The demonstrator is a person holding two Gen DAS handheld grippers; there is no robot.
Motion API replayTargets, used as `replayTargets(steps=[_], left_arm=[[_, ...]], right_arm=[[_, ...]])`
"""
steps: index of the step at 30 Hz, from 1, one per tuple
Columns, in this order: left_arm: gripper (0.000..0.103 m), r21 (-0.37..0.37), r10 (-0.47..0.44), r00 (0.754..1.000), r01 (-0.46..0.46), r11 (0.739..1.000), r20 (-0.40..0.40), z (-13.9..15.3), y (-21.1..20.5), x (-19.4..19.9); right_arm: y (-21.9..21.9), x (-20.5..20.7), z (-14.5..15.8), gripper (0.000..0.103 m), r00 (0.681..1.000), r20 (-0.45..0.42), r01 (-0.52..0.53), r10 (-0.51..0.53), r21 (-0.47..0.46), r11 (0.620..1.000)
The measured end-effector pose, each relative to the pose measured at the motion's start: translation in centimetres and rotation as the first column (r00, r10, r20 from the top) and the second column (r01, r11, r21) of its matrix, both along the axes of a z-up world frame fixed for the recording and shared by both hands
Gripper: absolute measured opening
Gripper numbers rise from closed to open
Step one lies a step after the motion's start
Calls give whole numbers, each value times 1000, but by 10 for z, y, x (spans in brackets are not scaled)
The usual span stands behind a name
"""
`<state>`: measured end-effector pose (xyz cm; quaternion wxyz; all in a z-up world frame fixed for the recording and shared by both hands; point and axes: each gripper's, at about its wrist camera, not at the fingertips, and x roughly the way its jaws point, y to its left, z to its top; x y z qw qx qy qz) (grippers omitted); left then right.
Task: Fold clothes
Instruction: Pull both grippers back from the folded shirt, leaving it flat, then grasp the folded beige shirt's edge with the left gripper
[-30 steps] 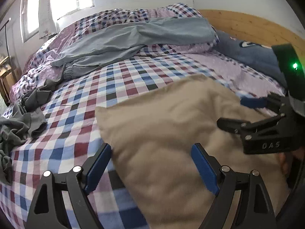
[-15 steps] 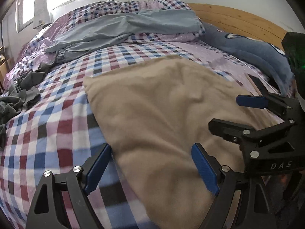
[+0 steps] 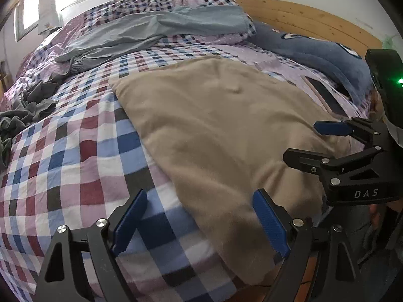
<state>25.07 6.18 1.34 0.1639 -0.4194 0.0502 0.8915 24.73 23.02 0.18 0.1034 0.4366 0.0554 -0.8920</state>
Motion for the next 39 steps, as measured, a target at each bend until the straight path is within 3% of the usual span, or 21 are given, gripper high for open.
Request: replayTargets(steps=[5,10,15,18,24,28,33,39], left_arm=[[89,-8,-27,1000,27,1000,14,-1,2,11],[89,17,-63,994,62,998,85,-6,6,21],[89,24,-78,986,75,997,147,-15,8,21],[89,67,-86,978,75,995,187,-17,4,25],[89,229,-116,943,44,972,313,-25,-10,27],[89,343,-87,939,-35,939,334,-24,-31,24],[89,522,-54,927,-161,837,371,-26,-62,22],[89,603,-119,886,-201,772,448,-39,-55,9]], right_arm=[[4,12,-6,93,999,46,17,-17,11,1000],[-1,21,-17,93,995,97,5,-14,86,996],[3,26,-15,93,992,122,27,-38,89,996],[15,28,-3,93,991,90,92,-96,53,994],[35,25,19,93,981,13,193,-192,-56,980],[35,23,33,93,977,-47,202,-208,-111,973],[31,22,41,93,973,-88,197,-213,-157,968],[30,23,44,93,975,-105,175,-197,-191,966]])
